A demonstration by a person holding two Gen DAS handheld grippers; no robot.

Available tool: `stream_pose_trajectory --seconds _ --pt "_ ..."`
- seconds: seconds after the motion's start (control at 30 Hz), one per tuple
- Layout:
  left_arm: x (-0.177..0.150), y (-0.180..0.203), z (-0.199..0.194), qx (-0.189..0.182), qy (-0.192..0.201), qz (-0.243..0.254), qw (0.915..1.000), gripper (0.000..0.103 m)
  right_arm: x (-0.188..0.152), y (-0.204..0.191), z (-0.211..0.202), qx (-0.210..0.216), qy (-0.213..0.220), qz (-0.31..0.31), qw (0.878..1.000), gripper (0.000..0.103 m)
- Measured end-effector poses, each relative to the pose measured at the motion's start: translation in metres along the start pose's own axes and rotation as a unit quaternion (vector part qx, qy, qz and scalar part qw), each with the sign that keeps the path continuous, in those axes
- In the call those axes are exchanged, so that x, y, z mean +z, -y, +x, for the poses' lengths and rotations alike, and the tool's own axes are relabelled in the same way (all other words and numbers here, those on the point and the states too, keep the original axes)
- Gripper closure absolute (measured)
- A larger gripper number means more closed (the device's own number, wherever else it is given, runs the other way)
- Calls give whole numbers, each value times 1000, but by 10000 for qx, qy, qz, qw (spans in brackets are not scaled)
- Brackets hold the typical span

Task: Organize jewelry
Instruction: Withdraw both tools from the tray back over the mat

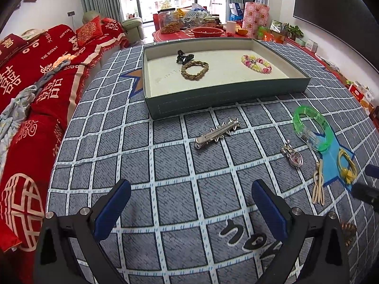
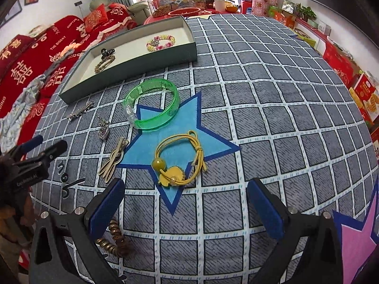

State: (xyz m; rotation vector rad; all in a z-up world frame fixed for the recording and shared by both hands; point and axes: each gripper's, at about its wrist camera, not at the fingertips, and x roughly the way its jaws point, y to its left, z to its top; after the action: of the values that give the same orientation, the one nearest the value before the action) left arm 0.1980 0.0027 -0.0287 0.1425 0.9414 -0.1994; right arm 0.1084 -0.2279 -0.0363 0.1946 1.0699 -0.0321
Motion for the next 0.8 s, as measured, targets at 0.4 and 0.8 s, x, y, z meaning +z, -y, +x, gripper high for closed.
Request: stream_pose_trajectory --seconds 0.4,0.8 --pt "35 17 32 174 -17 533 9984 0 4 -9 13 -340 -15 -252 9991 1" --pt "45 21 40 -558 -217 745 9954 4 13 -22 20 -541 -57 -660 9963 9"
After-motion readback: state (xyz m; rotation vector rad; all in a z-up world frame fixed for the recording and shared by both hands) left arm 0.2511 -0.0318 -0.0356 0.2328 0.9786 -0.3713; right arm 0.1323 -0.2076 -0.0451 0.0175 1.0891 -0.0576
